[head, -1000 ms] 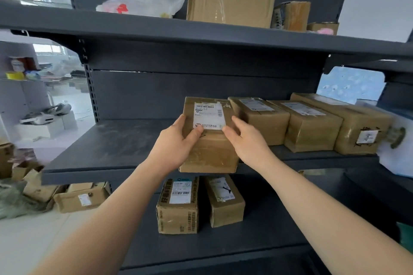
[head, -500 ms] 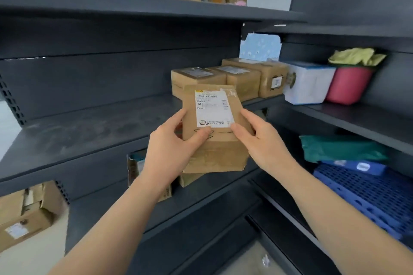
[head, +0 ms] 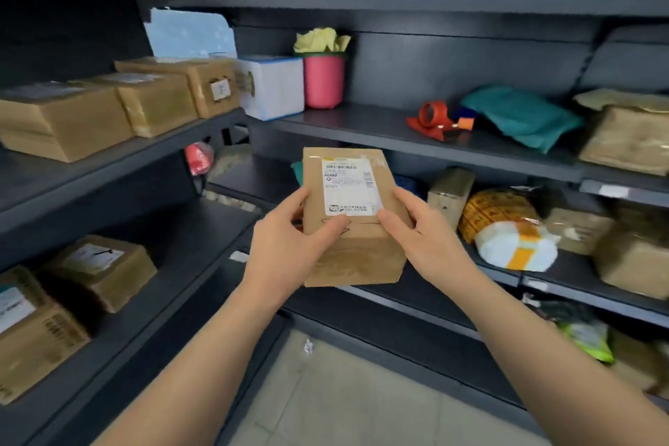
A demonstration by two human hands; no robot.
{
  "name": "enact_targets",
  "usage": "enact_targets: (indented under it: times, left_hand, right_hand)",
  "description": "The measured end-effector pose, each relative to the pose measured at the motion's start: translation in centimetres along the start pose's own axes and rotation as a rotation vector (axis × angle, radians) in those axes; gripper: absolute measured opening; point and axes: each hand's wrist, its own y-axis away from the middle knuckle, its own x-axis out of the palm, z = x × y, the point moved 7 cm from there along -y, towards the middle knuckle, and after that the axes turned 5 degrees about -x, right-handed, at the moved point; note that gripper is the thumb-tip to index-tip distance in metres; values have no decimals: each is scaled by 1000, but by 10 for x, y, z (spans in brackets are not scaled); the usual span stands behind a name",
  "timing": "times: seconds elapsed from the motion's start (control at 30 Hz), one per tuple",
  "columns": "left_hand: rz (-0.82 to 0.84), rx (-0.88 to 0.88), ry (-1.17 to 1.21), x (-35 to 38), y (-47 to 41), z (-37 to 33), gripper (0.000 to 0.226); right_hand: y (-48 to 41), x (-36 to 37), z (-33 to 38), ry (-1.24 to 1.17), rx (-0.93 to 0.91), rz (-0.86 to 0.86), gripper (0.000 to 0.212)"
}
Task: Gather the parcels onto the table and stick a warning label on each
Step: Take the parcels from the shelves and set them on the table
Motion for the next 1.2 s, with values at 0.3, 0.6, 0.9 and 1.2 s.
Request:
enact_targets:
  times: [0.3, 0.6, 0.9, 1.2]
  left_hand:
    - [360, 64, 91, 232, 63, -77, 84]
    - [697, 214, 131, 435, 160, -156, 78]
    - [1035, 386, 185, 597, 249, -242, 75]
    - [1341, 587, 261, 737, 334, -340, 70]
  right_hand:
    - [105, -204, -113, 133, 233, -265, 61]
    - [239, -371, -195, 247, 453, -533, 64]
    - [348, -499, -241, 305, 662, -841, 64]
    - [432, -612, -264, 413, 815, -1128, 65]
